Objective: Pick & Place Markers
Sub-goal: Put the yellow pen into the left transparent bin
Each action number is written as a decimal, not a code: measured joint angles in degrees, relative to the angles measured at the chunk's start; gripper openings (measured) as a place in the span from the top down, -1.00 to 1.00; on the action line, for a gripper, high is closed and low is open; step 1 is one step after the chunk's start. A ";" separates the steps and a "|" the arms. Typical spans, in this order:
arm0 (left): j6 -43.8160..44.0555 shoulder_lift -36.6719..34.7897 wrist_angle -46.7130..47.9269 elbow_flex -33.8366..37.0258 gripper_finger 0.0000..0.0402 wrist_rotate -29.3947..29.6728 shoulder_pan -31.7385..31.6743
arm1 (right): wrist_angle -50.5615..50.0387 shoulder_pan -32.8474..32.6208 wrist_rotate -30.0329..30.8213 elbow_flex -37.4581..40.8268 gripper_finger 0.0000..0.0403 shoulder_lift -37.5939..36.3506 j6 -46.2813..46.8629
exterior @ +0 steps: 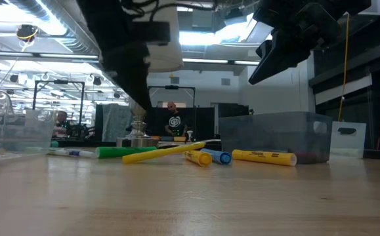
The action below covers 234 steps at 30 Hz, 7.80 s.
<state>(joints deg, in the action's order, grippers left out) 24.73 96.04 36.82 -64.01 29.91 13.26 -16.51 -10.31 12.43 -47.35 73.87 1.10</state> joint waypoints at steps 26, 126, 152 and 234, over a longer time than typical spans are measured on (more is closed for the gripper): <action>2.33 11.32 -13.33 0.00 0.22 -9.18 0.04 | 0.02 0.00 0.00 0.00 0.55 0.00 0.02; -1.95 -23.81 8.27 0.02 0.79 12.39 -1.95 | 32.85 14.89 -32.45 29.93 0.55 -32.11 -4.44; -11.81 -23.81 8.45 0.01 0.80 2.85 -0.27 | 17.74 22.62 -40.67 44.06 0.55 -73.83 -5.03; 32.69 -23.85 52.98 0.00 0.77 -42.14 3.28 | 17.68 20.11 -13.05 46.99 0.55 -72.32 -0.06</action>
<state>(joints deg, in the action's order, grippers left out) 57.42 72.18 89.80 -64.01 -12.23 16.54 1.17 9.80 -0.62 -0.36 1.54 1.04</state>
